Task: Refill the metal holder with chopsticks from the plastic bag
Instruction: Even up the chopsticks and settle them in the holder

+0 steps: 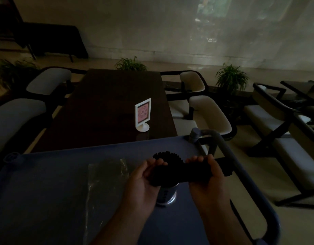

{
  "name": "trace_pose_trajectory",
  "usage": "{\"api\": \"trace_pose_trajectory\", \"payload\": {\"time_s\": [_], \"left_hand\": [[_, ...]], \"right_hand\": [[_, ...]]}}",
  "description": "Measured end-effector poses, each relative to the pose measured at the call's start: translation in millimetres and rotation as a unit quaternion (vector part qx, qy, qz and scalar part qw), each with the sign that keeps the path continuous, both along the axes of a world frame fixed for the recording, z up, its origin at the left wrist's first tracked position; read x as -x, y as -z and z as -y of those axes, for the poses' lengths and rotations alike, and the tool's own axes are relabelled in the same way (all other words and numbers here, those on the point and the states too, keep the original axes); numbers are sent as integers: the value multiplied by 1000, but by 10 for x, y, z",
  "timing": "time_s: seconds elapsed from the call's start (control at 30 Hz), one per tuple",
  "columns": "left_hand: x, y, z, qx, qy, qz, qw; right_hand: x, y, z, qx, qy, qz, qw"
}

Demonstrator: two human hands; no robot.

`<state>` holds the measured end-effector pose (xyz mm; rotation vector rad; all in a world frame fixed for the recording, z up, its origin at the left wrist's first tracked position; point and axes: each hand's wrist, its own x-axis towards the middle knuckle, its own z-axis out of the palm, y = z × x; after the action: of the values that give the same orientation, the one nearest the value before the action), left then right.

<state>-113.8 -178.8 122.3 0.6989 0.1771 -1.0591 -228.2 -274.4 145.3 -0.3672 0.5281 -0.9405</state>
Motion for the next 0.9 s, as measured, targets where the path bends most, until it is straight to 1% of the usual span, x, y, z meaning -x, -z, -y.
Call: {"api": "trace_pose_trajectory", "payload": {"time_s": [0.07,0.17,0.27,0.33,0.4,0.5,0.6,0.73,0.9], "left_hand": [[88,93,9,-62,9,26,998],[196,224,-42,-142,14,91,986],[213,287,-124,-170,32,137,975],[189,294,-145,-174,48,172,968],[117,296,-150,-176,47,176,967],[-38,265,-167,-144,41,174,973],[-156,242,-182,-131,29,201,970],[-220,256,-166,-134,21,226,965],[-272,319,-105,-126,11,240,963]], "right_hand": [[27,71,-62,13,-7,-21,1000],[72,177,-145,20,-15,-34,999],[126,235,-161,-5,-24,-48,999],[146,243,-113,-32,-28,-38,998],[151,227,-21,-49,-14,-36,998],[115,156,143,-45,-1,-35,998],[58,86,294,-34,15,-34,999],[-68,33,371,27,45,-71,996],[-197,115,310,129,90,-177,972]]}}
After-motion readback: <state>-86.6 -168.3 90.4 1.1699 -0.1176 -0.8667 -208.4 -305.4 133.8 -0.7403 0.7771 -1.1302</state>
